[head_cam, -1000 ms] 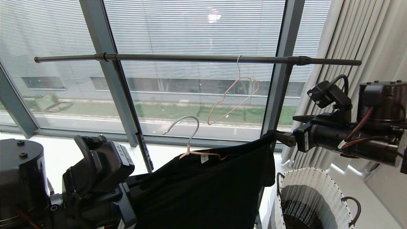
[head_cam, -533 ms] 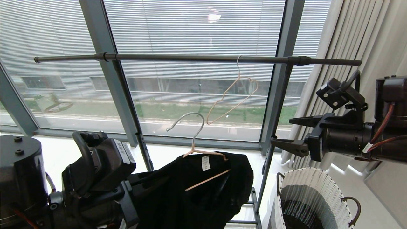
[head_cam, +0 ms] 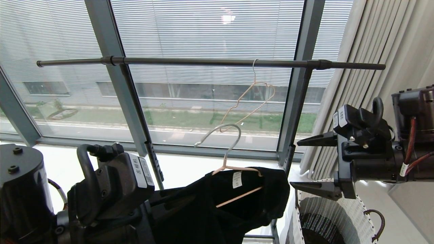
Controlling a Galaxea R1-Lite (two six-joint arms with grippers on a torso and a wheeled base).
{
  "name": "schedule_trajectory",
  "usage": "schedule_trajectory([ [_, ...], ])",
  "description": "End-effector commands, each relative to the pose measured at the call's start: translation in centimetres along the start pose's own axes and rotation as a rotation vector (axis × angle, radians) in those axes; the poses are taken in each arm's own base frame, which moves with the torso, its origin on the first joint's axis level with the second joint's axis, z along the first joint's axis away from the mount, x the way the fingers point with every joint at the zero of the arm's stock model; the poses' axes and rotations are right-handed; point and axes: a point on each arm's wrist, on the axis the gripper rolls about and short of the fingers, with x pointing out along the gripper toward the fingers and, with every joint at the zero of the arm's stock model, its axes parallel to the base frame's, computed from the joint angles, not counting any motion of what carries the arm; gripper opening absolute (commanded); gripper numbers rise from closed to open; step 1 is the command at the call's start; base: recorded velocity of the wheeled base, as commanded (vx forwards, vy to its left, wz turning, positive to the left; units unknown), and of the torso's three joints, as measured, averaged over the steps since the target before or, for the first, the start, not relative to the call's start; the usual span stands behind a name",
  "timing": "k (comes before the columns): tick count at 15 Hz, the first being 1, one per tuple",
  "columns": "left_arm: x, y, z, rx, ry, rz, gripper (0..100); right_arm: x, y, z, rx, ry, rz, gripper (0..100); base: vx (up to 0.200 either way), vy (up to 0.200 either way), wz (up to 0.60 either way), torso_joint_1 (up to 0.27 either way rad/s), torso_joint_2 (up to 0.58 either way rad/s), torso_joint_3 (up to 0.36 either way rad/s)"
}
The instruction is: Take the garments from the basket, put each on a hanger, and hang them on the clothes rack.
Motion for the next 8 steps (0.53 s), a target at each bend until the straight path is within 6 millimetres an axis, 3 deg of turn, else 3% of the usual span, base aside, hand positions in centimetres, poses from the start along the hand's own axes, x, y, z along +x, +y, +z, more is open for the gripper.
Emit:
schedule_trajectory([
  [1,0.7,-0.7,0.6,0.017,-0.01,-0.046,0,0.6,0.8,0.8,-0.04,-0.017,0.063,100,0.0,0.0,0.0,0.0,0.0,0.0],
  [8,0.9,-1.3,1.0,0.062,-0.026,-0.079,0,4.1,3.2,1.4,-0.074,0.003,0.223,100,0.0,0.0,0.0,0.0,0.0,0.0],
])
